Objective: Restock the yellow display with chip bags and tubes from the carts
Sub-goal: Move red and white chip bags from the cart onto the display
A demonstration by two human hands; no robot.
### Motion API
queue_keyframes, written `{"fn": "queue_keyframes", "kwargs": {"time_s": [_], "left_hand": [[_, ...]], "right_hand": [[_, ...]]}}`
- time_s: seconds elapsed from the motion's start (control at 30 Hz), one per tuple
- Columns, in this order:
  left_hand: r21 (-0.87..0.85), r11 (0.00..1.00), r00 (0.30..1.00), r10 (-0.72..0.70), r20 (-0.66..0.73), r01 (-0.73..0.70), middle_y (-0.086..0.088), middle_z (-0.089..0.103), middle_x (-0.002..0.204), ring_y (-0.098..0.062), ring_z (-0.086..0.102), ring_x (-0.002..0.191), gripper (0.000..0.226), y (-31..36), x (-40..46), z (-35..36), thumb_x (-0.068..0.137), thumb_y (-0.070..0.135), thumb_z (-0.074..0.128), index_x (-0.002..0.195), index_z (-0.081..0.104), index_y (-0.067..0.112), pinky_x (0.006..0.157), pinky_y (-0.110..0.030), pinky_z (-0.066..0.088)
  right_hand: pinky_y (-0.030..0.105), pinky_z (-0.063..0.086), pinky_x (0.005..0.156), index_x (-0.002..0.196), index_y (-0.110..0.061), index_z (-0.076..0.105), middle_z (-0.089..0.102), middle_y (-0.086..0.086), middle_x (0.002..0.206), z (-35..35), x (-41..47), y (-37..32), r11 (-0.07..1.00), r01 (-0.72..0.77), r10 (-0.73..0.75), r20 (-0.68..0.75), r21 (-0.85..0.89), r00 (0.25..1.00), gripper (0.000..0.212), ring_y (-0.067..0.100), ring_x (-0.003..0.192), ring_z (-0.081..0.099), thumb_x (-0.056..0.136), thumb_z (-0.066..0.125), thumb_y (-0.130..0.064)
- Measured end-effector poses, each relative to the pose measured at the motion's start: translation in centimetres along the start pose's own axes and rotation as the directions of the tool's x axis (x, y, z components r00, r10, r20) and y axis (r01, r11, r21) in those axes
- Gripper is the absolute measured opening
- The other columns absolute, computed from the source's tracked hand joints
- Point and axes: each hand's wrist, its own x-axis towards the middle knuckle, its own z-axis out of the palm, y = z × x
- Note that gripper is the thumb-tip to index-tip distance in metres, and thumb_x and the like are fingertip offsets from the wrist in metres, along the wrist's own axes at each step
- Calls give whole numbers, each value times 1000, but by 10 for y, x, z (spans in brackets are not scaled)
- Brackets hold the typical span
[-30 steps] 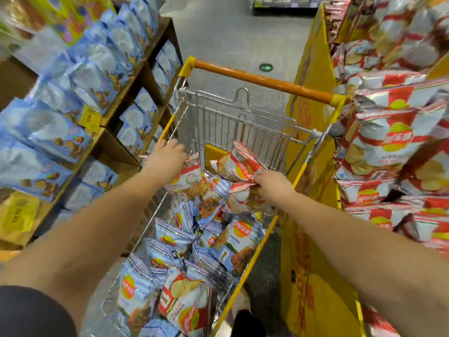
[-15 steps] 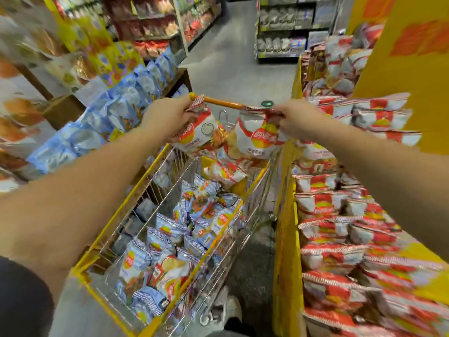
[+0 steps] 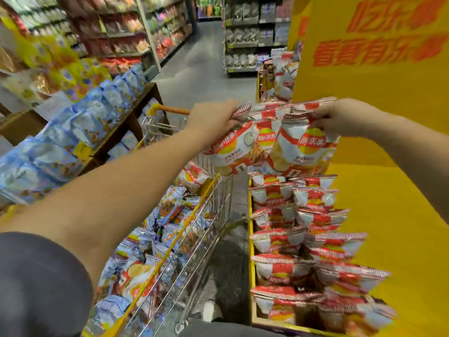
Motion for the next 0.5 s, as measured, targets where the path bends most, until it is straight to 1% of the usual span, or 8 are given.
{"fn": "queue_keyframes", "kwargs": {"time_s": [0.1, 0.2, 0.27, 0.33, 0.4, 0.5], "left_hand": [[-13, 998, 998, 67, 13, -67, -8, 65, 113, -32, 62, 103, 43, 31, 16, 8, 94, 56, 49, 113, 54, 17, 65, -33, 34], [-48, 993, 993, 113, 19, -112, -5, 66, 111, -30, 63, 101, 41, 51, 37, 26, 94, 58, 47, 110, 53, 20, 63, -33, 38], [-54, 988, 988, 149, 34, -147, -4, 66, 107, -29, 64, 97, 40, 60, 49, 44, 94, 58, 47, 107, 50, 20, 62, -33, 40], [-61, 980, 981, 190, 47, -187, -3, 67, 103, -29, 65, 93, 39, 68, 62, 62, 93, 57, 48, 106, 49, 20, 62, -33, 41], [-67, 969, 968, 244, 57, -240, -3, 67, 99, -30, 65, 90, 36, 75, 75, 79, 94, 54, 49, 104, 48, 20, 58, -33, 40], [-67, 939, 939, 340, 54, -336, -4, 65, 93, -30, 65, 87, 30, 82, 92, 104, 95, 48, 53, 99, 47, 19, 55, -33, 38]], "right_hand": [[36, 51, 70, 114, -24, 69, 65, 10, 98, -3, 1, 32, 995, -60, 63, 37, -84, 997, 23, 32, 84, 58, 94, 60, -26], [39, 53, 78, 118, -22, 67, 66, 9, 111, -2, 12, 58, 985, -96, 112, 101, -147, 989, 26, 30, 94, 58, 94, 58, -22], [39, 54, 80, 119, -24, 66, 65, 5, 112, 3, 20, 69, 972, -107, 139, 147, -210, 979, 27, 28, 96, 58, 93, 59, -21], [37, 53, 80, 118, -25, 66, 65, 3, 114, 12, 29, 77, 964, -108, 158, 194, -243, 968, 26, 26, 97, 58, 95, 56, -23], [36, 52, 81, 120, -27, 65, 65, 1, 115, 23, 39, 84, 959, -106, 171, 238, -264, 956, 26, 24, 97, 57, 97, 52, -27], [38, 53, 84, 120, -29, 64, 65, -1, 113, 42, 59, 96, 950, -100, 196, 317, -295, 928, 26, 23, 97, 58, 98, 50, -30]]}}
